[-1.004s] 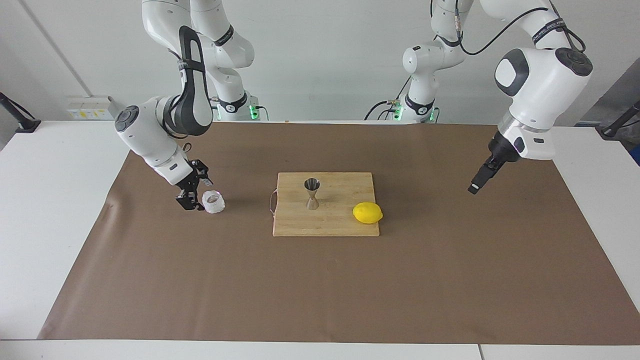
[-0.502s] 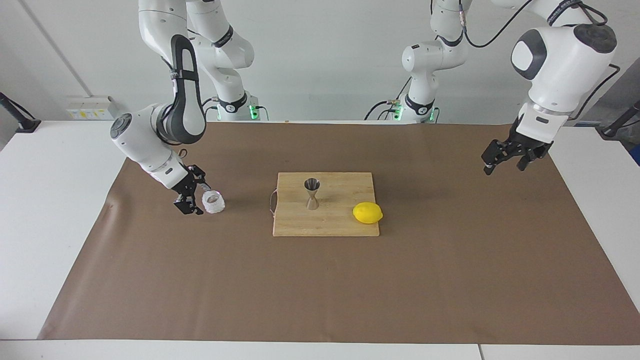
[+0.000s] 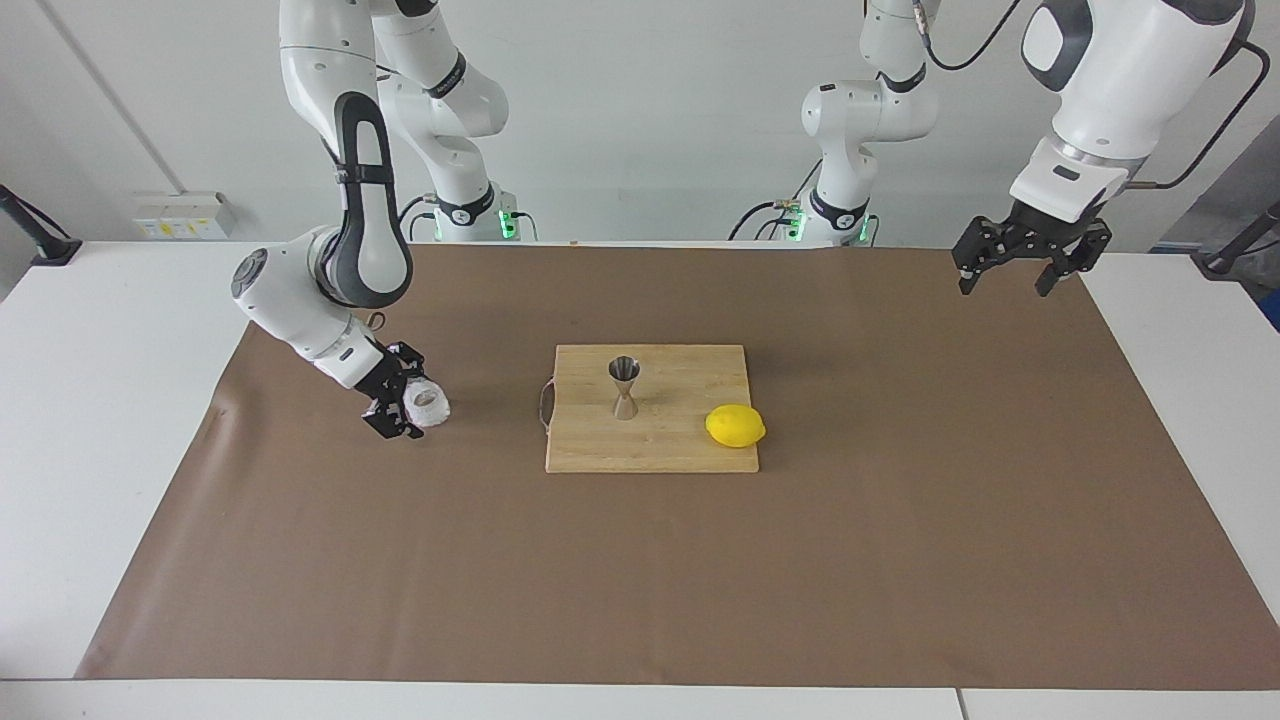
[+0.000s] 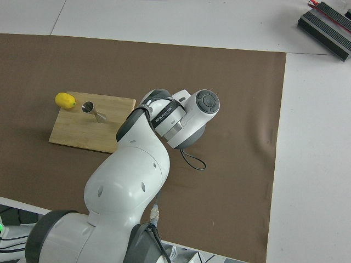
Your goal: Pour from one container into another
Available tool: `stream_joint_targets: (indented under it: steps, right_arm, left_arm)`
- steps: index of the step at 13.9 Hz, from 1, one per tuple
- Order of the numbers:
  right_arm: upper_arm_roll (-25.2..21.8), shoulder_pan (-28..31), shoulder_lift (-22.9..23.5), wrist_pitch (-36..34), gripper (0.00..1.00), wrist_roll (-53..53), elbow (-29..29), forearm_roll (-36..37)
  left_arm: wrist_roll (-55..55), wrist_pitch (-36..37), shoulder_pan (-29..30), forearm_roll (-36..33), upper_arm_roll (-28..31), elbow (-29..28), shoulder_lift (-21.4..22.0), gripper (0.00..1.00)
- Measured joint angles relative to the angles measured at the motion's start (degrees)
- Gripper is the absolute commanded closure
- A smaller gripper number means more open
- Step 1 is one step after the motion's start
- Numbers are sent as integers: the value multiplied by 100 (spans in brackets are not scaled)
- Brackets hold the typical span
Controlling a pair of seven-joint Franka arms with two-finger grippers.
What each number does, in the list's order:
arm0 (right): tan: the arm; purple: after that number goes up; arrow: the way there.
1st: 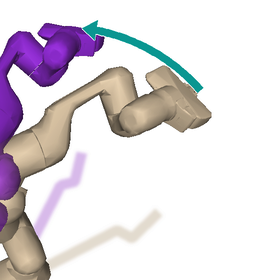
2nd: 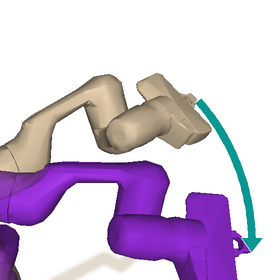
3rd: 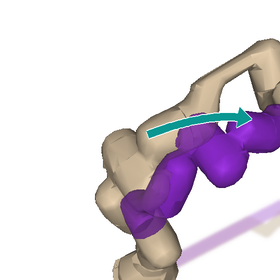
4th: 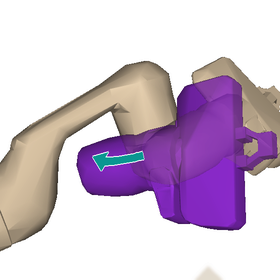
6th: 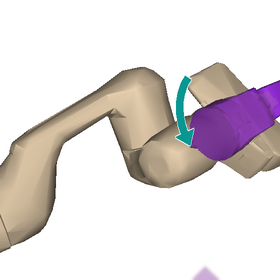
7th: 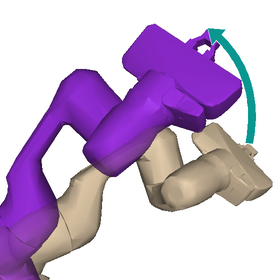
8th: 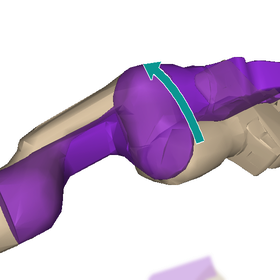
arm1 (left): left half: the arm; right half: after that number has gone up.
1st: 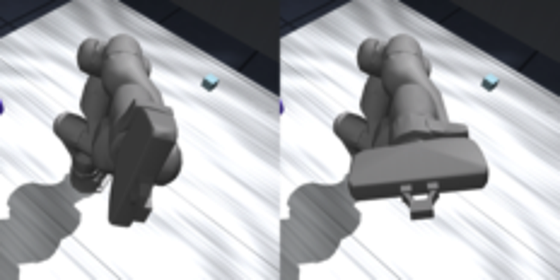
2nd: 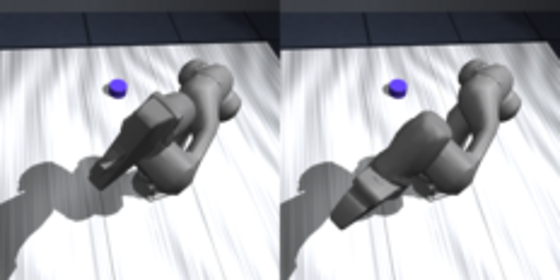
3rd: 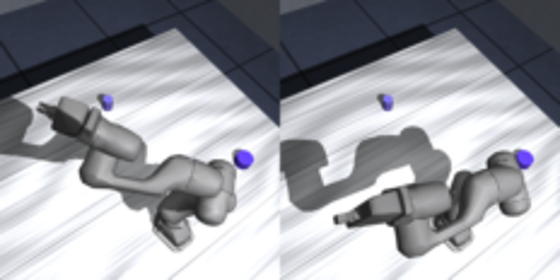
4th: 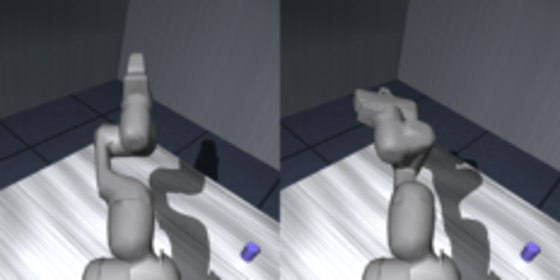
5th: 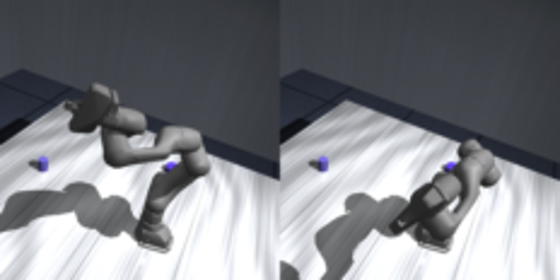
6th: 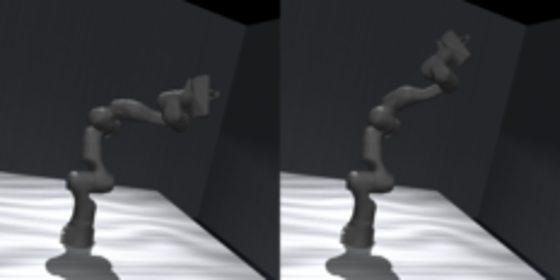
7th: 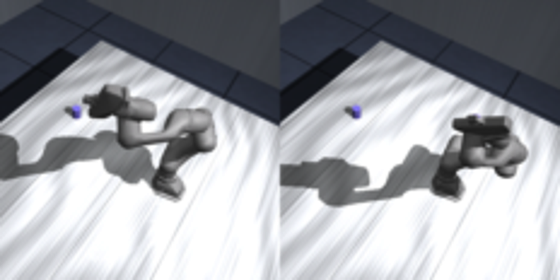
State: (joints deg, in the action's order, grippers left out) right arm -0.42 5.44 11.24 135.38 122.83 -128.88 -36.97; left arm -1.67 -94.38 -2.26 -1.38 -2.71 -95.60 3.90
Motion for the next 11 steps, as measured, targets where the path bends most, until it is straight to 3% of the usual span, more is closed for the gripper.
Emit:
stream_joint_targets:
  steps: [6, 8, 11]
  right_arm:
    - [2, -4, -2, 0, 93, 32, 0, -1]
    - [2, -4, -2, 0, 99, 49, 0, -1]
    - [5, -7, -2, 0, 100, 110, 17, -1]
  left_arm:
    - [-4, 190, 64, -1, -100, -79, 42, 0]
    - [-4, 195, 64, -1, -127, -80, 42, 0]
    - [-4, 195, 65, 20, -139, -80, 43, 0]
